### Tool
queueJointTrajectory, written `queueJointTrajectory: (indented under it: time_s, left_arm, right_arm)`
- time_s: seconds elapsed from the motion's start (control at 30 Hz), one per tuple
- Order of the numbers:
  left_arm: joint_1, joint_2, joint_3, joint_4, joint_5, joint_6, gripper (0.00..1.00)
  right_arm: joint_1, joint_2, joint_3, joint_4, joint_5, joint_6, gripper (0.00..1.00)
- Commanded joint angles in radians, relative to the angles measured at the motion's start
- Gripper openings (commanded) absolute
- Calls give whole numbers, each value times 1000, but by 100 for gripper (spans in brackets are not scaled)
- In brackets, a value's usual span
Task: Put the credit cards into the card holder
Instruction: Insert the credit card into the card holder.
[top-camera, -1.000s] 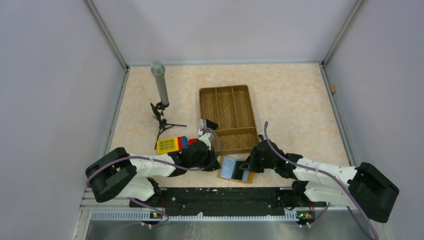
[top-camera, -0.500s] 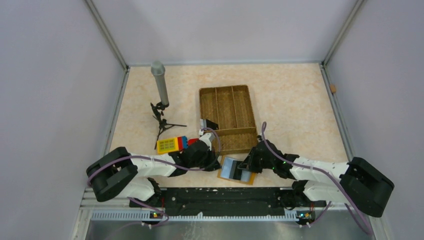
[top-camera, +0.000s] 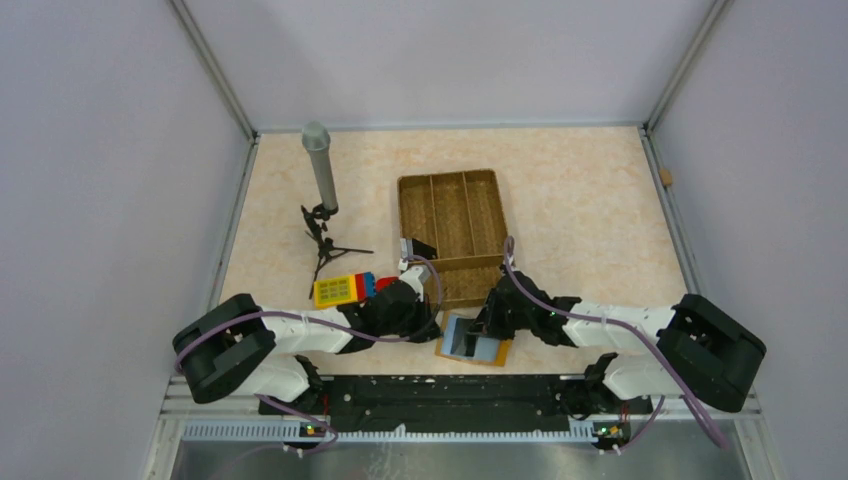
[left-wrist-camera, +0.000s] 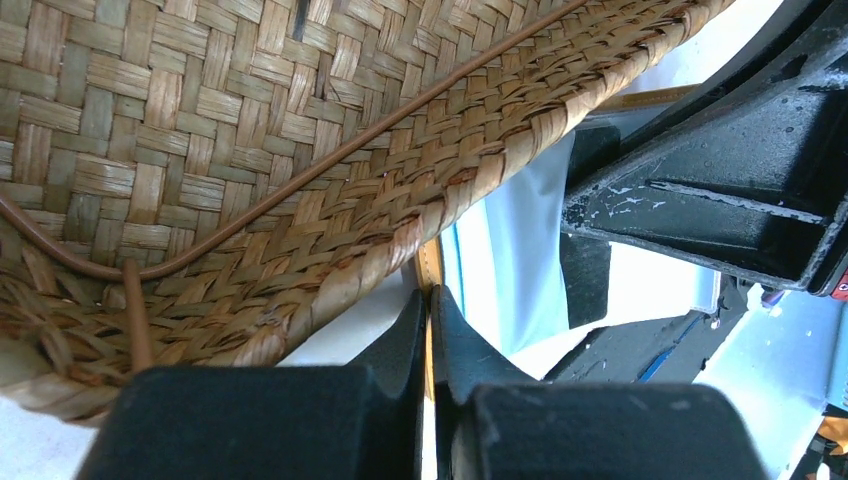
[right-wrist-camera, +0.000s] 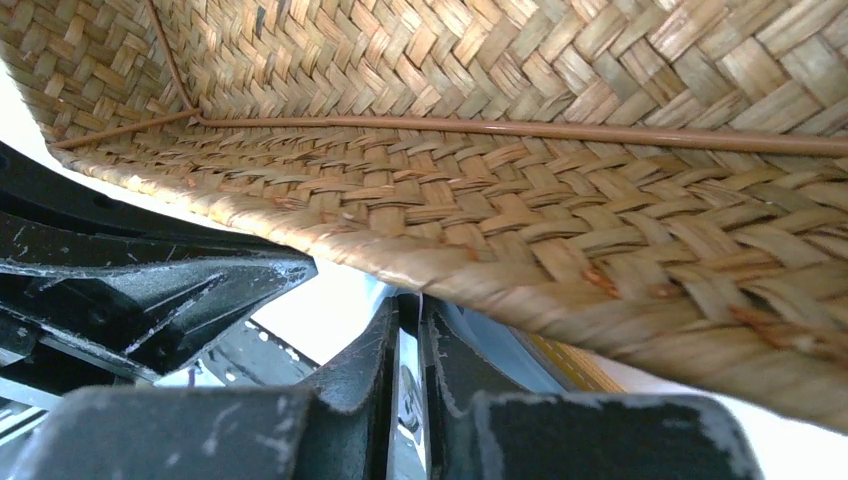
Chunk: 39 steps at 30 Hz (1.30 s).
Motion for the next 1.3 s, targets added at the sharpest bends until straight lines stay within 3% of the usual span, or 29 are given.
queueJointTrajectory:
  time_s: [0.0,0.23,0.53,0.77,1.27]
  left_arm:
    - [-24,36,-10,-77,-5,17,0]
    - [-27,18,-18,-82,-19,10,0]
    - [-29,11,-22,-81,-22,7,0]
    - [-32,9,-23,-81,-24,5,0]
    - [-36,11,-17,-84,-21,7,0]
  right_arm:
    - [32,22,37,-171,95,-62,9]
    - [54,-47,129,-344,193,-93,29]
    - [84,-106,184,-458,238,-88,39]
    - [99,-123,143,-385,201,-43,38]
    - [145,6,169,-265,156,-26,22]
